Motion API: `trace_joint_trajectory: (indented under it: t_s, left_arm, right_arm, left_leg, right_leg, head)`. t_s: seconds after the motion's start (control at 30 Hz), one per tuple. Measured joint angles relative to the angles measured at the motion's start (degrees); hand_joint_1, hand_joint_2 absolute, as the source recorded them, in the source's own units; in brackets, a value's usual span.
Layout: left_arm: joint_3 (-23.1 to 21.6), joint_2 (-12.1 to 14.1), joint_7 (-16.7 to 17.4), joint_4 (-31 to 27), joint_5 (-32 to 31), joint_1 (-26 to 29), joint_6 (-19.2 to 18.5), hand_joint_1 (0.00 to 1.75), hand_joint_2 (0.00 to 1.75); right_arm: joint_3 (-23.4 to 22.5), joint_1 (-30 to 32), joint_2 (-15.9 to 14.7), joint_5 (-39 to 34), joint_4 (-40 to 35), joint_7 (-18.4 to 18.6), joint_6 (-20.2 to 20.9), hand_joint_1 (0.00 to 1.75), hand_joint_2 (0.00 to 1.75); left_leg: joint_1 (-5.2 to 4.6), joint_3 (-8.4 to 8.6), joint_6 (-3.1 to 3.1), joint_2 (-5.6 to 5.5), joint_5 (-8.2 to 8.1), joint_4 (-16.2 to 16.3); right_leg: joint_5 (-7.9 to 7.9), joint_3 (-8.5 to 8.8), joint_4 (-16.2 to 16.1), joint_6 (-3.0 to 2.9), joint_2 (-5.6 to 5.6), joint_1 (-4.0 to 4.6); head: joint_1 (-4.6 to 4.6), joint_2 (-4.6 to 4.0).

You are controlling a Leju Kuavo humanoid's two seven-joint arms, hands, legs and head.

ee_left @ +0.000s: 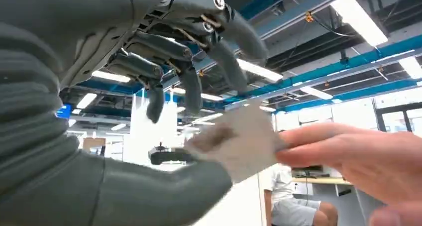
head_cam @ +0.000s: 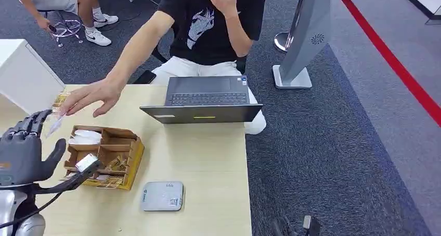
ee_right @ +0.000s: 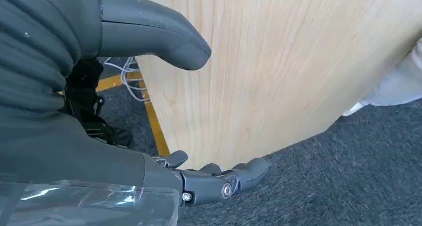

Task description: Pass the card to the sensor for recognition and then transmit it.

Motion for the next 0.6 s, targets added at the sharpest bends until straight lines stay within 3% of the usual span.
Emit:
trace_joint_trajectory:
  t_s: [0.37, 0.6]
  left_arm:
    - [0.22, -0.92, -1.16, -0.15, -0.54, -0.20, 0.77, 0.00, 1.75]
    - [-2.12, 0.29, -4.20, -2.07, -5.53, 4.44, -0.98, 0.00, 1.75]
  right_arm:
    - [-0.13, -0.07, -0.04, 0.07, 0.04, -0.20, -0.57, 0.00, 1.75]
    - [-0.87, -0.02, -0.15, 0.04, 0.15, -0.35, 0.02, 0.00, 1.75]
  left_leg:
    - [0.00, -0.01, 0.00, 0.00, 0.00, 0.00]
    - [0.00, -0.02, 0.00, -0.01, -0.01, 0.00]
  right_leg:
    - [0.00, 0.02, 0.00, 0.00, 0.00, 0.00]
    - [-0.01, -0.01, 0.00, 0.00, -0.01, 0.00]
  head:
    - [0.00, 0.00]
    - [-0.02, 0.00]
